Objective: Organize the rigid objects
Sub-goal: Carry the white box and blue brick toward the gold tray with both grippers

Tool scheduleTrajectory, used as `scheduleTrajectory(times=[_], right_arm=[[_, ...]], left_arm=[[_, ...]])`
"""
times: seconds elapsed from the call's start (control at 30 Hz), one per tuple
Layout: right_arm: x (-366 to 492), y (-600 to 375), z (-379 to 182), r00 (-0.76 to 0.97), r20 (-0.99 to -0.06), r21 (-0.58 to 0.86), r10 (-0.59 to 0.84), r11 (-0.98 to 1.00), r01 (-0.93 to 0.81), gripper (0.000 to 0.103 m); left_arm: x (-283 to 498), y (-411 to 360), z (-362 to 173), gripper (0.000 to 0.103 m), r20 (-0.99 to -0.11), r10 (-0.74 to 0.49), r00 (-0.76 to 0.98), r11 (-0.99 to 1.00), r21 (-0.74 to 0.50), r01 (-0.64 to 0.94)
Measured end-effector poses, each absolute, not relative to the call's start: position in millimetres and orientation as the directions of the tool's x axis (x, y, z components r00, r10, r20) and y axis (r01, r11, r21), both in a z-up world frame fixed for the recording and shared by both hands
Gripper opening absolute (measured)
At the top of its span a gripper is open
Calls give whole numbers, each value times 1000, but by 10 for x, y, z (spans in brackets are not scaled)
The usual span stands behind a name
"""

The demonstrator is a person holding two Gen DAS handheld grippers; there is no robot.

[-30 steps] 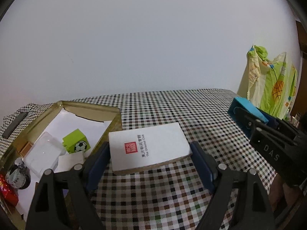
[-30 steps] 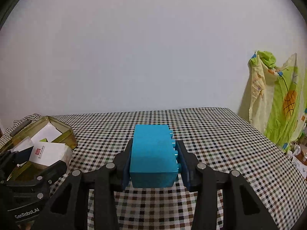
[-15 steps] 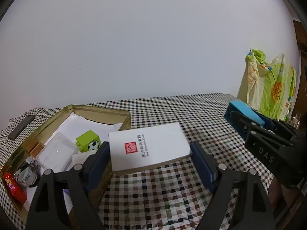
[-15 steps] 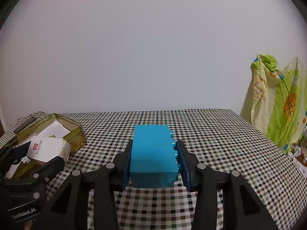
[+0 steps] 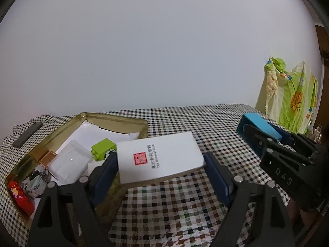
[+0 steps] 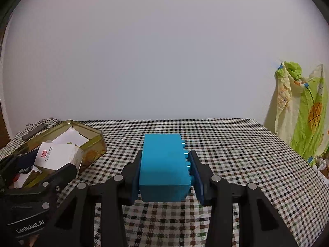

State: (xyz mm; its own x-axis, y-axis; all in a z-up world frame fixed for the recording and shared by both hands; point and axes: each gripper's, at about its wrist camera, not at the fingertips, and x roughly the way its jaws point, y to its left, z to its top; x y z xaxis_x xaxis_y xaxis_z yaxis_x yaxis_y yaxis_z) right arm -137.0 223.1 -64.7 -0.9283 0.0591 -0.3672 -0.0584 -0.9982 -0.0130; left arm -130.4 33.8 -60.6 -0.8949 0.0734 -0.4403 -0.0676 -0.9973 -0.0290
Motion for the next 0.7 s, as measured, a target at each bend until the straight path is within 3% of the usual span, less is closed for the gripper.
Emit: scheduleTrajectory(times=[0.7], right_arm=[[-1278, 1949, -646, -933, -360, -19, 12, -1000, -5, 45]], left_arm=[[-1106, 132, -565, 84, -401, 44, -915, -999, -36, -32]])
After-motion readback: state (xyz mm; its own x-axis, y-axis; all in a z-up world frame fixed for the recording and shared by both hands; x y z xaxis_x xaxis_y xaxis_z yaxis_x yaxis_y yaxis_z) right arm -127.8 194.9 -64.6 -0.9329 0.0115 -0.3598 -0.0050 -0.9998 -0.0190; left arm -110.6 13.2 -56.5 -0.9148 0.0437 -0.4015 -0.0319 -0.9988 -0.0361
